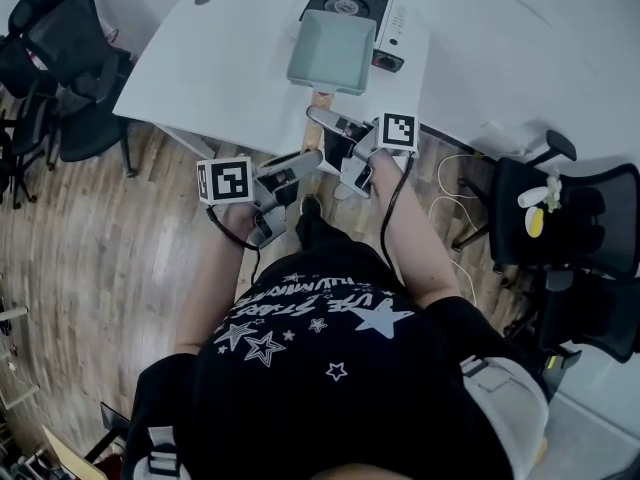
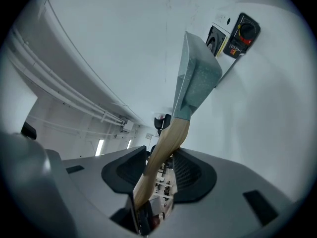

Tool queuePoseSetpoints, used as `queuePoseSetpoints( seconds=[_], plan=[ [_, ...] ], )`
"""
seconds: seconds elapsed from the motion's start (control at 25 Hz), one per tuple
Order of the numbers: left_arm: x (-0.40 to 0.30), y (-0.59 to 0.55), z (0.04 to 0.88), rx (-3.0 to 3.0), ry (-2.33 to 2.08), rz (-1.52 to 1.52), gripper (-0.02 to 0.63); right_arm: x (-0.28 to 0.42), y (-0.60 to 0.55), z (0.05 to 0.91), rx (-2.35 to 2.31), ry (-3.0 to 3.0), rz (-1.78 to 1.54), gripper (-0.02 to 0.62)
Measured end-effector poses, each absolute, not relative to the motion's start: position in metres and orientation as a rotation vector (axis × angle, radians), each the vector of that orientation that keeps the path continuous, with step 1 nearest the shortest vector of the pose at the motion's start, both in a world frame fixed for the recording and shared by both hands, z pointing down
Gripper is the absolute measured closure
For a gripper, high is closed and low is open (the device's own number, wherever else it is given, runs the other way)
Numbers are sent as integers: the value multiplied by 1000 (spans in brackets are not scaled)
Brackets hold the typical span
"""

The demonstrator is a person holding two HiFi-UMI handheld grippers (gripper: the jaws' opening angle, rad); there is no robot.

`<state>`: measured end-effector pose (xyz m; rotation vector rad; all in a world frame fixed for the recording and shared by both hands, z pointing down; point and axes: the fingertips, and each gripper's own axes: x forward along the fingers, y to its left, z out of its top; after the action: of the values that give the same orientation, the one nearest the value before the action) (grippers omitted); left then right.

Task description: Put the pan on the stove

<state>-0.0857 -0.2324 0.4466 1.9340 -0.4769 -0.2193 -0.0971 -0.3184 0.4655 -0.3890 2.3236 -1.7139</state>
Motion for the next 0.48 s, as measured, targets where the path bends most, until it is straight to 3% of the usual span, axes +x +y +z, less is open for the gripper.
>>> queuePoseSetpoints(
  seconds=[0.48],
  plan=[
    [-91, -250, 441, 1963, -486, -204, 483, -102, -337, 459, -374, 2340, -1682, 430]
  ],
)
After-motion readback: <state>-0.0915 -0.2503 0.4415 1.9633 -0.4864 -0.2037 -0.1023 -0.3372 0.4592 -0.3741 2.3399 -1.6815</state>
